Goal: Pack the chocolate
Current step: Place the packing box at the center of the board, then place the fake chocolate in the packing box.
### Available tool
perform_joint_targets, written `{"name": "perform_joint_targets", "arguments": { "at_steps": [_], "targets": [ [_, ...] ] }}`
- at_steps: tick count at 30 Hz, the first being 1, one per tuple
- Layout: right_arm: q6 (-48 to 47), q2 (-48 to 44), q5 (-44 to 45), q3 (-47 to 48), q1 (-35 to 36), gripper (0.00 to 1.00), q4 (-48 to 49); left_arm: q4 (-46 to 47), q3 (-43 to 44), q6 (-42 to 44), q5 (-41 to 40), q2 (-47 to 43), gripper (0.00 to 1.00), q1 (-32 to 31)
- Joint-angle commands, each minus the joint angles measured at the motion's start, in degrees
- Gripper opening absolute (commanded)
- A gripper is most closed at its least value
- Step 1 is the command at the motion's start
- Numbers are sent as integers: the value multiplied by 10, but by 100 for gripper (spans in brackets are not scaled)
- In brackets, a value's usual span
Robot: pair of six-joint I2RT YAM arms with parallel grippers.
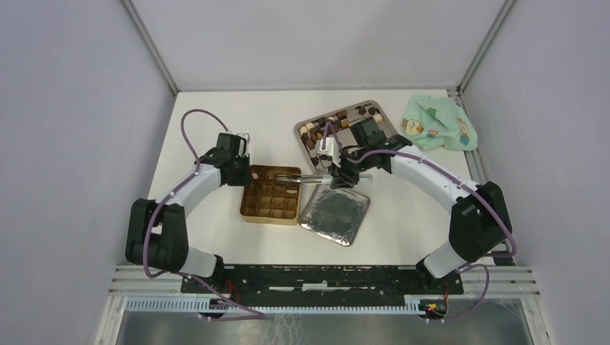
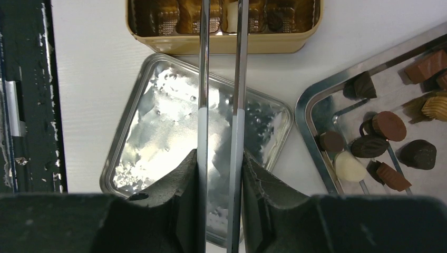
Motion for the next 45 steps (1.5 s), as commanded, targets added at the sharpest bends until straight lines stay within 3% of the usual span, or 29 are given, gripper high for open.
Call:
{"name": "perform_joint_targets", "arguments": {
  "at_steps": [1, 13, 20, 28, 33, 40, 45],
  "targets": [
    [4, 17, 48, 10, 8, 0, 33, 9, 29, -26, 30, 12, 14, -2],
    [12, 43, 69, 17, 23, 3, 34, -32, 42, -58, -5, -67, 51, -2],
    [18, 47, 67, 16, 28, 24, 36, -29, 22, -110, 7, -196, 54, -2],
    [24, 50, 67, 23, 28, 44, 34, -18, 5, -183, 16, -363, 69, -2],
    [28, 49, 59, 23, 27, 45, 34, 1, -24, -240, 36, -442, 80, -2],
    [38, 22, 4, 27, 14, 34, 33, 52, -81, -330, 56, -541, 98, -2],
    [46, -1, -50, 32, -11, 33, 29, 63, -86, -364, 69, -572, 100, -2]
  ]
}}
